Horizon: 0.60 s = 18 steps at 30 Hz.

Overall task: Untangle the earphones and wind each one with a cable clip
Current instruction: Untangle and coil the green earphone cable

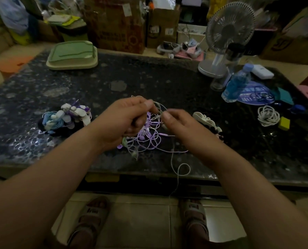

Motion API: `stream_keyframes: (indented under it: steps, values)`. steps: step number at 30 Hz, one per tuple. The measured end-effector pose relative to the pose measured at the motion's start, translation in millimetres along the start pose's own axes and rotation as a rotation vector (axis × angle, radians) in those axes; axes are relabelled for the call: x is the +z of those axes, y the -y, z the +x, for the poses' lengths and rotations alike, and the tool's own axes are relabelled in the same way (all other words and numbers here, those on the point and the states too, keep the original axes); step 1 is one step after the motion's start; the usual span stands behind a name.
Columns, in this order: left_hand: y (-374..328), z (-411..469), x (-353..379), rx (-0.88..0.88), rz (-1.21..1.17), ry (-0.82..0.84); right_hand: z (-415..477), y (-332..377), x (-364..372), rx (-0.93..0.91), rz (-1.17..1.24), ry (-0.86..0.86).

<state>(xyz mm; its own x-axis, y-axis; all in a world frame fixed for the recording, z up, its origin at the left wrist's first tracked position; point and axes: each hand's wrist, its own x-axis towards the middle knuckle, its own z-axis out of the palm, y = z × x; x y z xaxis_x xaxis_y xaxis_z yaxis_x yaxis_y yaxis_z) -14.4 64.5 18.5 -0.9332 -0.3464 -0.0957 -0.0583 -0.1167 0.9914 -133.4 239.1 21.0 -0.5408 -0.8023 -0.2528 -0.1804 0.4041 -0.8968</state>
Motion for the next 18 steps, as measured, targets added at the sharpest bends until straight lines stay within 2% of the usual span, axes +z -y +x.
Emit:
stream_keyframes:
  steps: [3,6,11,13,16,18]
  values:
    - [3,-1,15,-0.052,0.098,0.032,1,11,8,-0.125,0.078,-0.017]
    - [8,-2,15,-0.132,0.050,0.072,5,8,4,-0.130,0.161,-0.073]
    - [11,-7,1,-0.181,0.016,0.233,14,11,-21,-0.017,0.696,-0.319]
    - [14,-6,1,-0.191,0.045,0.237,13,10,-27,0.020,0.798,-0.377]
    - [15,-5,5,-0.180,0.090,0.217,13,9,-28,0.054,0.689,-0.354]
    - [15,-4,7,-0.176,0.106,0.209,14,5,-25,0.085,0.412,-0.350]
